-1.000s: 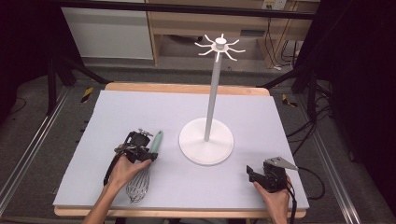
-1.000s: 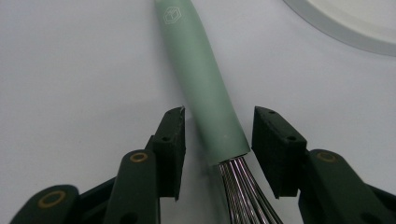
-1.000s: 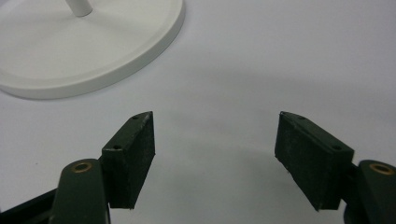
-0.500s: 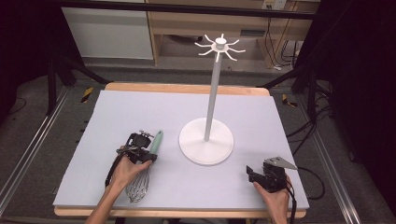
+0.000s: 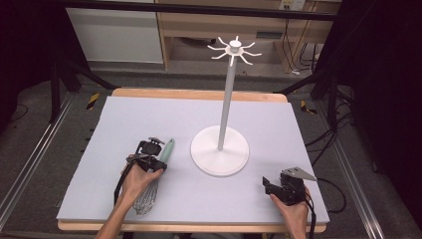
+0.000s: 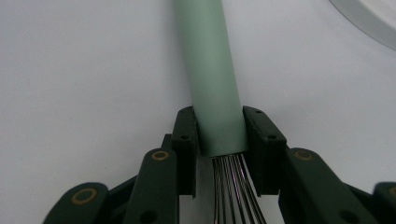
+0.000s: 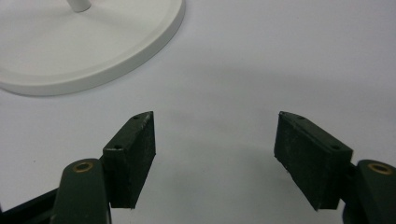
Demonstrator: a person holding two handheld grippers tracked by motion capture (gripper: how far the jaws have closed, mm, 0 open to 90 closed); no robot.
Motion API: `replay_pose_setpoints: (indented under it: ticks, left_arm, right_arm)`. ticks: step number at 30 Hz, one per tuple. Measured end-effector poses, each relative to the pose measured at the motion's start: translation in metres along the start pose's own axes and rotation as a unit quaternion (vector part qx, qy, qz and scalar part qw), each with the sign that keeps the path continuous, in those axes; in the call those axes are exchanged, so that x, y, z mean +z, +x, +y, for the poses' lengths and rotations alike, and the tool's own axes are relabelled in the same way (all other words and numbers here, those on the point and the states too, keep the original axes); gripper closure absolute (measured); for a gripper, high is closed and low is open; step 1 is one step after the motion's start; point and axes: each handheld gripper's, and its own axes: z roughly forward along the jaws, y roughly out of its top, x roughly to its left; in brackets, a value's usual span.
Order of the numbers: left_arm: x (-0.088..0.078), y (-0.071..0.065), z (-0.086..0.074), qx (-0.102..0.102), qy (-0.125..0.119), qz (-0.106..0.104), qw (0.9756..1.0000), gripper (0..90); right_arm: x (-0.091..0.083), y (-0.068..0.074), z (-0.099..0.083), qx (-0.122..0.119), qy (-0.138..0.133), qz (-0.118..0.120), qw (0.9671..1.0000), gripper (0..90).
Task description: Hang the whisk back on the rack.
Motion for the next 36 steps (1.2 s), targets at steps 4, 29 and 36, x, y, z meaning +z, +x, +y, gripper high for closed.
replay_pose_setpoints:
  ticks: [4, 29, 36]
  left_arm:
    - [-0.001, 0.003, 0.0, -0.003, 0.001, -0.008, 1.0, 67.9]
    - [-0.038, -0.006, -0.013, 0.015, -0.058, -0.043, 0.9972, 68.9]
    - [-0.064, -0.009, -0.016, 0.029, -0.109, -0.051, 0.9923, 69.0]
  right_arm:
    - [0.0, 0.0, 0.0, 0.002, 0.0, 0.0, 1.0, 29.7]
    - [0.0, -0.001, -0.001, 0.003, 0.002, 0.001, 1.0, 29.6]
    - [-0.001, -0.001, -0.001, 0.002, 0.002, 0.001, 1.0, 29.5]
